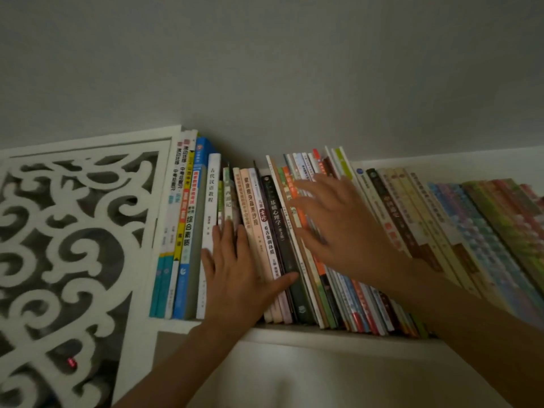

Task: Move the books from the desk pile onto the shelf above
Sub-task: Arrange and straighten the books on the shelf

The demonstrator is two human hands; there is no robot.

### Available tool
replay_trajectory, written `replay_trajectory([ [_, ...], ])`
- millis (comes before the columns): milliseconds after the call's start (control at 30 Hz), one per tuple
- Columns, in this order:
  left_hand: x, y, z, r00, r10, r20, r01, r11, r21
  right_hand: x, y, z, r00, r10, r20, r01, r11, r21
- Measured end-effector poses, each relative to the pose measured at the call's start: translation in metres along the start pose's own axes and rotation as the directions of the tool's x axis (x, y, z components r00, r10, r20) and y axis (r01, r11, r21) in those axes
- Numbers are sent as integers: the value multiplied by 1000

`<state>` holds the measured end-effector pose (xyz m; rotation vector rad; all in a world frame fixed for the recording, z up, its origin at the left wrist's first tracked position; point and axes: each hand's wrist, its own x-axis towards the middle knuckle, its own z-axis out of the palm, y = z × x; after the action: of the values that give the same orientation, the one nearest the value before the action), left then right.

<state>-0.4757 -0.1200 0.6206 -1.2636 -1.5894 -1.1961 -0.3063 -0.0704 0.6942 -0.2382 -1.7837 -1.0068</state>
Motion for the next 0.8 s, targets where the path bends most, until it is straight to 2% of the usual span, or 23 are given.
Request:
replay_trajectory([
  [100,2,-2,5,1000,7,29,-8,999,40,14,-11,11,995,30,90,-29,1000,-13],
  [233,-1,-5,10,999,17,29,-18,1000,23,21,-9,22,991,111,74,-102,987,-127],
  [300,6,-1,11,997,43,-68,-43,999,-5,22,-8,24,989,131,62,-120,982,-148],
  [400,34,5,2,956,209,-207,-207,978,32,21,-10,26,990,141,29,-133,971,-200],
  [467,50,4,-8,942,305,-138,-303,952,34,20,-10,28,992,126,19,-119,968,-220],
  [533,59,0,-20,963,258,-76,-267,950,-160,19,-8,28,993,116,3,-113,970,-216],
  [567,65,-2,-27,969,228,-97,-244,945,-218,19,-7,29,994,111,-3,-109,970,-219],
  [667,86,6,-40,967,216,-137,-229,969,-91,19,-6,30,994,111,5,-107,965,-239],
  [800,108,28,-39,987,163,-5,-163,987,16,20,-6,30,991,130,5,-126,968,-217],
])
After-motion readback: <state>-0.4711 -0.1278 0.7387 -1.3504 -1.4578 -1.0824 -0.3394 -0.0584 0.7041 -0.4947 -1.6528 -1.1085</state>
